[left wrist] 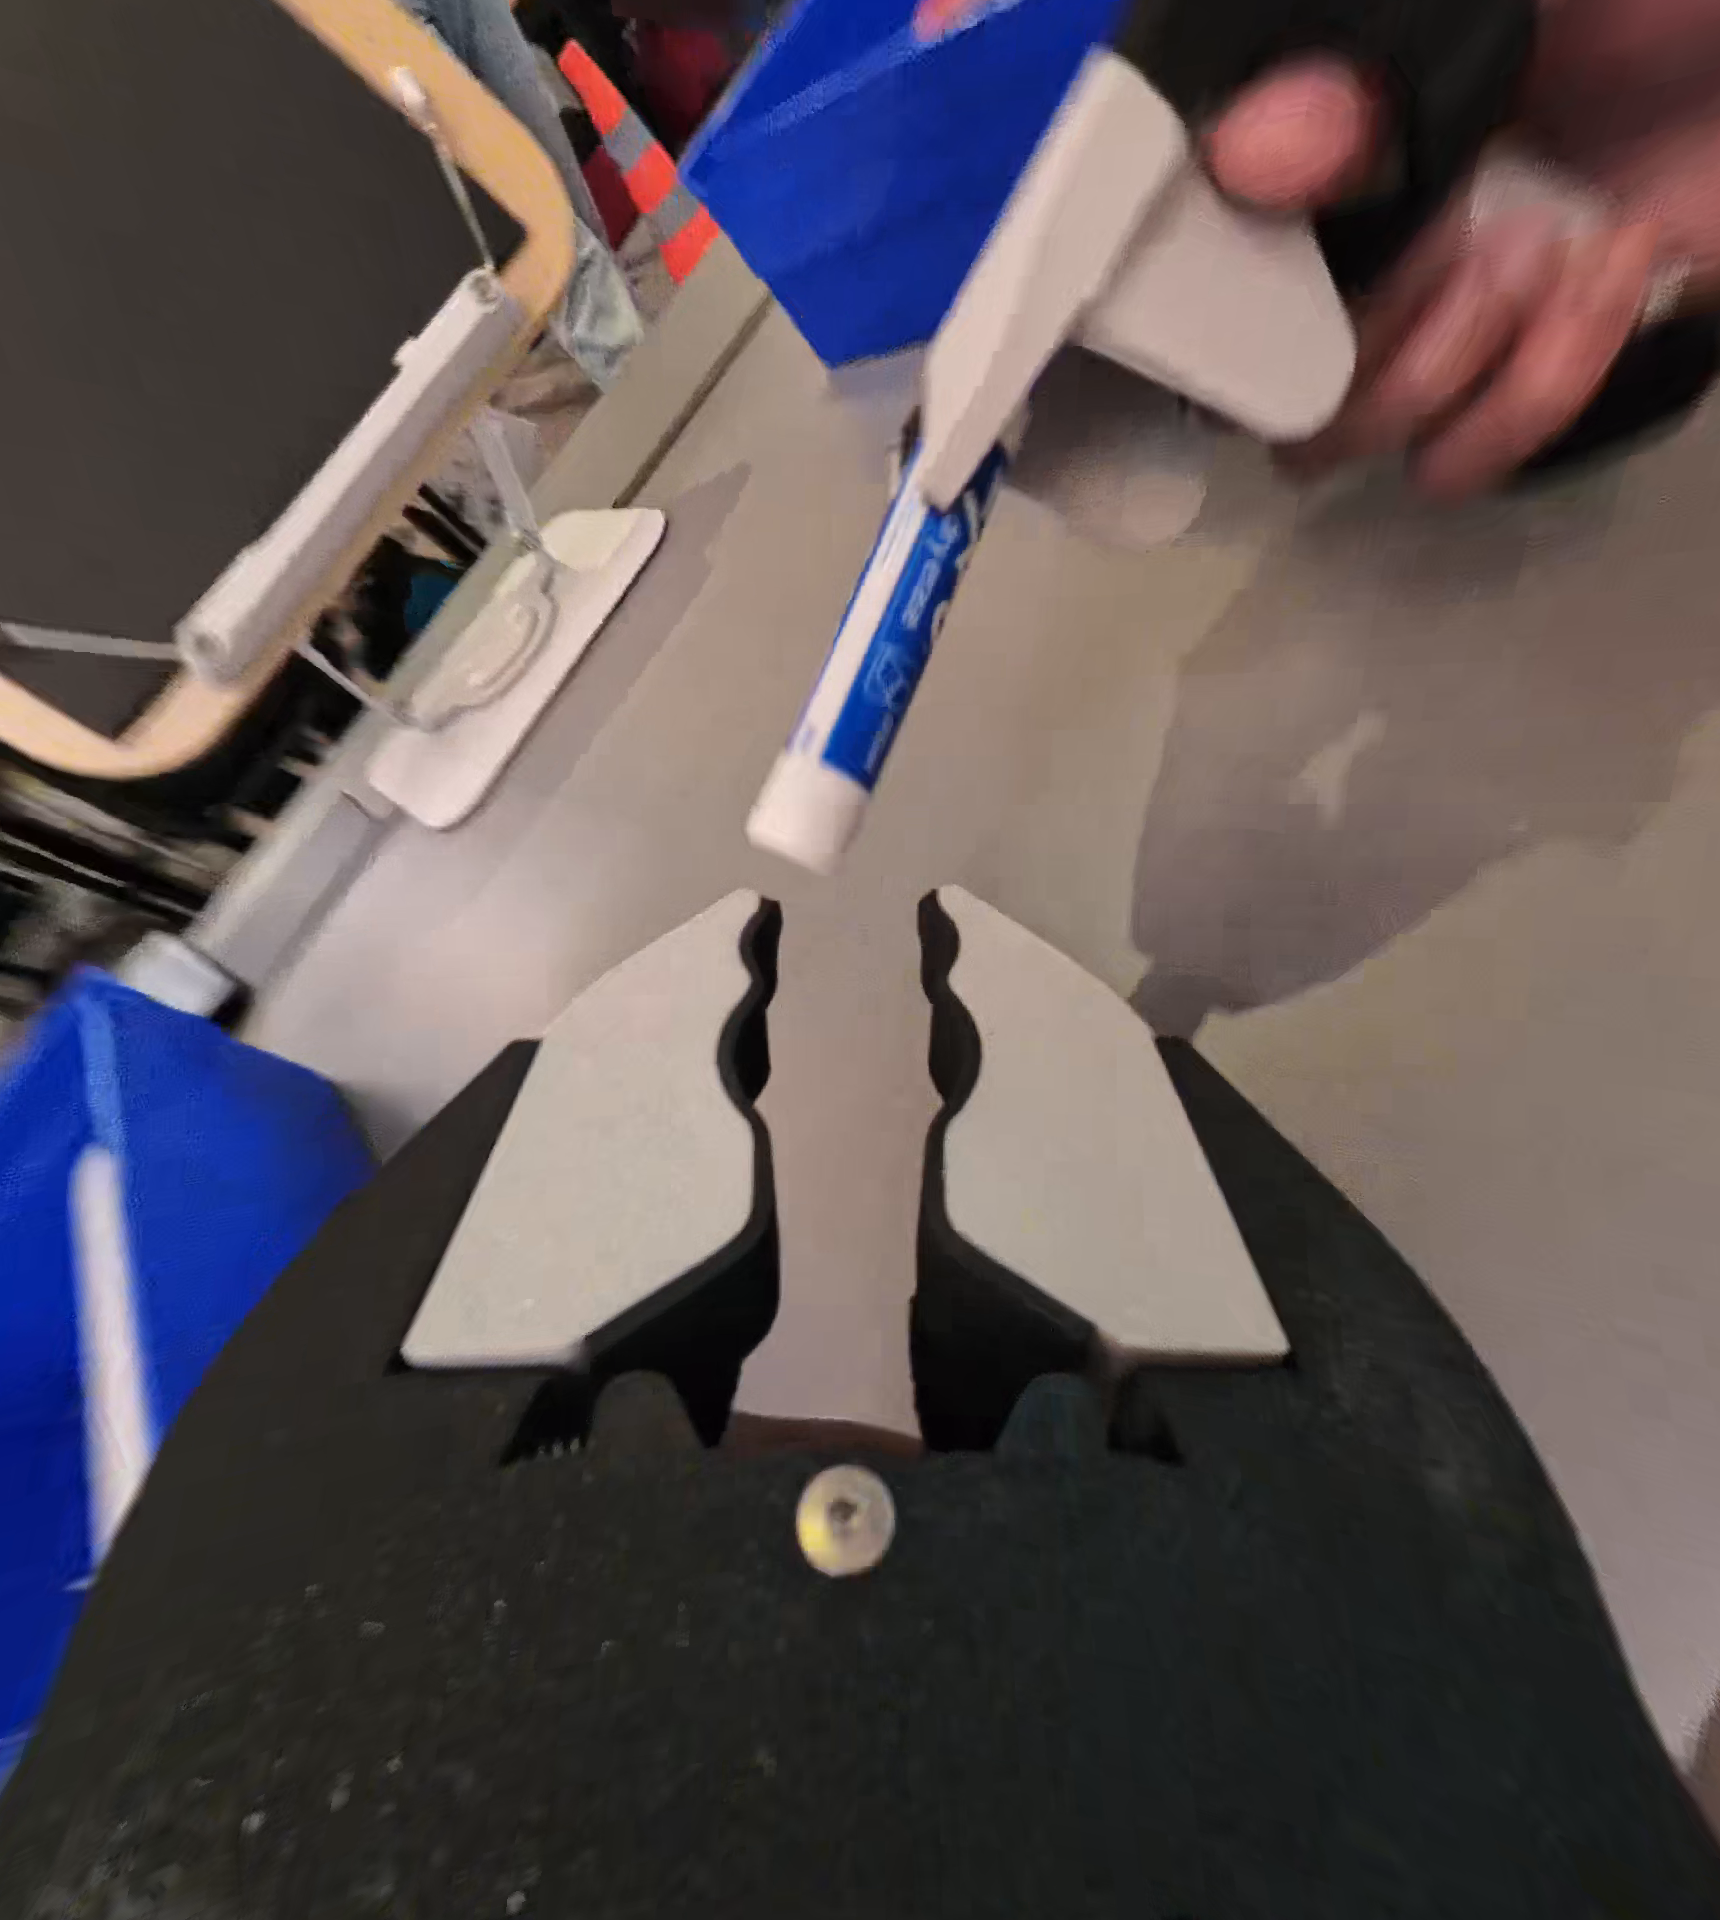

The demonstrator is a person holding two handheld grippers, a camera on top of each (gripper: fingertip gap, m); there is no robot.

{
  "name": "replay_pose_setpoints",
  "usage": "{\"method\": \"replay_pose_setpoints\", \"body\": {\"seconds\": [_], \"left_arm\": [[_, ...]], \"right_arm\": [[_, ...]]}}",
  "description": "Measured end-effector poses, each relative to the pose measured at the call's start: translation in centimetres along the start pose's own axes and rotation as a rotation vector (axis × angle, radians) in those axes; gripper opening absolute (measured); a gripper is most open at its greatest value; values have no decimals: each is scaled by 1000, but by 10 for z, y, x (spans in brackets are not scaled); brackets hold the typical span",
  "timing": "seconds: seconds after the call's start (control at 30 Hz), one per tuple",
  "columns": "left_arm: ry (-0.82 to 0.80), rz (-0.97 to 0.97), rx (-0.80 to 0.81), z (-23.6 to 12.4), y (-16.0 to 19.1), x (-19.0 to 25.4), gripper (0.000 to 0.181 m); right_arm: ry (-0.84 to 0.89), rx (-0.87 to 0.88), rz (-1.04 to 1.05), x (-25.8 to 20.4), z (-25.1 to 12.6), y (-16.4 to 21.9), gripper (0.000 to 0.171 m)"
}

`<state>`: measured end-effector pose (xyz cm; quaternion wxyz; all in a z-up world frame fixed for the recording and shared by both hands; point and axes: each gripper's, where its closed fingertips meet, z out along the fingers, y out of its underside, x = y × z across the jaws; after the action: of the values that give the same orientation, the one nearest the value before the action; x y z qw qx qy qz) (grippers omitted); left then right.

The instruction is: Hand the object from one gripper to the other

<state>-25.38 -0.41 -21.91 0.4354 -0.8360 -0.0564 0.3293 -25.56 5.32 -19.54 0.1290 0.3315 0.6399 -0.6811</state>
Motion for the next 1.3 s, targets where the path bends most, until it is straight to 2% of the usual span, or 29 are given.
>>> {"method": "replay_pose_setpoints", "body": {"seconds": [0.1, 0.2, 0.27, 0.33, 0.4, 0.5, 0.57, 0.7, 0.8, 0.87, 0.93, 1.03, 1.1, 1.3], "left_arm": [[160, -476, 160, -8, -23, -11, 44], [325, -943, 404, -15, -51, -25, 44], [389, -1106, 541, -18, -63, -33, 45], [388, -1161, 669, -23, -72, -41, 45], [404, -1149, 757, -29, -83, -41, 41], [430, -1107, 803, -33, -95, -36, 35], [432, -1089, 805, -33, -96, -33, 21], [486, -1116, 768, -30, -91, -31, 20], [477, -1111, 723, -26, -81, -32, 19], [454, -1106, 692, -25, -74, -38, 20], [401, -1041, 608, -22, -64, -41, 19], [242, -736, 364, -10, -42, -36, 19], [172, -596, 267, -7, -39, -34, 19], [3, -340, 98, -2, -42, -36, 19]], "right_arm": [[-33, 253, -80, -13, -15, -33, 19], [-57, 458, -202, -35, -15, -45, 19], [-75, 537, -241, -50, -7, -47, 19], [-120, 566, -192, -60, 3, -46, 19], [-143, 586, -123, -62, 12, -42, 19], [-240, 596, 16, -64, 19, -37, 20], [-271, 587, 50, -67, 23, -32, 20], [-278, 532, 99, -62, 26, -29, 19], [-209, 449, 84, -48, 27, -24, 28], [-106, 387, -6, -35, 23, -23, 43], [44, 287, -179, -19, 15, -21, 47], [236, 226, -462, -10, -3, -32, 47], [246, 208, -561, -21, -3, -39, 45], [262, -22, -752, -45, 34, -36, 46]]}}
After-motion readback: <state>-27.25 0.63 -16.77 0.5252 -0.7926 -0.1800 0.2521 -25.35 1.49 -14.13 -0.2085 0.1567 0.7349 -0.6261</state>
